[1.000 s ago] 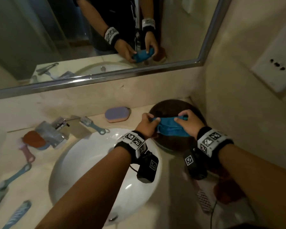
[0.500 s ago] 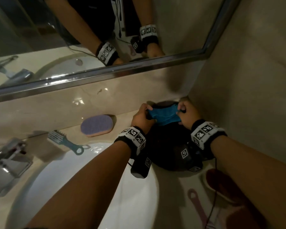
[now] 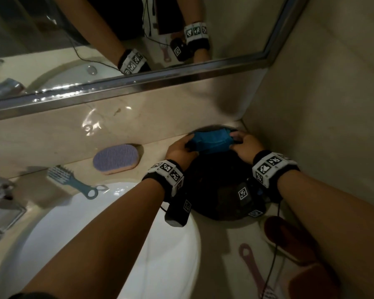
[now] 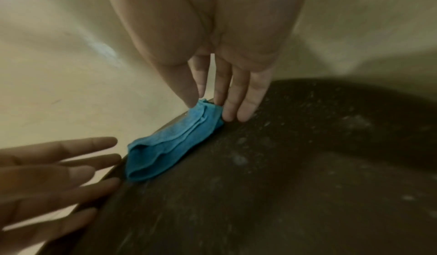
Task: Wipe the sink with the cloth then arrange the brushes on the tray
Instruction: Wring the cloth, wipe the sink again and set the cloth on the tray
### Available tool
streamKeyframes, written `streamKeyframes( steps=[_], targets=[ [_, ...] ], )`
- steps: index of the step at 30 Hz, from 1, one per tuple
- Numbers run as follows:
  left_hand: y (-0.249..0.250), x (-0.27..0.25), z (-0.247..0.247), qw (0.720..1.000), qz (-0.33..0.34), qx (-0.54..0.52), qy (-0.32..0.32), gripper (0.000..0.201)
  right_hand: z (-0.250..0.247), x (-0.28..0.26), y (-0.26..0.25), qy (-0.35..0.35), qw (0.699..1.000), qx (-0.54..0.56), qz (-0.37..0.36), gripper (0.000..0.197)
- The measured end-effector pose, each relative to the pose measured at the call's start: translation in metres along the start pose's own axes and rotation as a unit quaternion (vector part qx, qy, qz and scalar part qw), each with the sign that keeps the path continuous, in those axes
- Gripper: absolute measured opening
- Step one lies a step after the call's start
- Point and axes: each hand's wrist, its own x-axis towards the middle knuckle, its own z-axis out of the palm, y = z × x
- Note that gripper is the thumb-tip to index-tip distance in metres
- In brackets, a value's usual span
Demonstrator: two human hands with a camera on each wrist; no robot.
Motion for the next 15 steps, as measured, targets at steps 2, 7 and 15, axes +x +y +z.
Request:
streamKeyframes(
  steps=[2,7,15],
  targets=[
    [0.002,-0.01,-0.004,1.0,0.006,0.03,0.006,0.06,-0.003,-0.009,-0.001,0.002,1.0,-0.018,-0.003,0.044],
    [0.015,-0.048,-0.014,0.994,0.01,0.107,0.005,0.06,-0.009,-0.04,-0.013,-0.039,0.995,-0.088,-0.034,0.039],
    [0.015,-0.147,-0.045,0.977,0.015,0.213,0.027,0.058,0.003,-0.116,-0.045,-0.104,0.981,-0.14,-0.083,0.03]
  ],
)
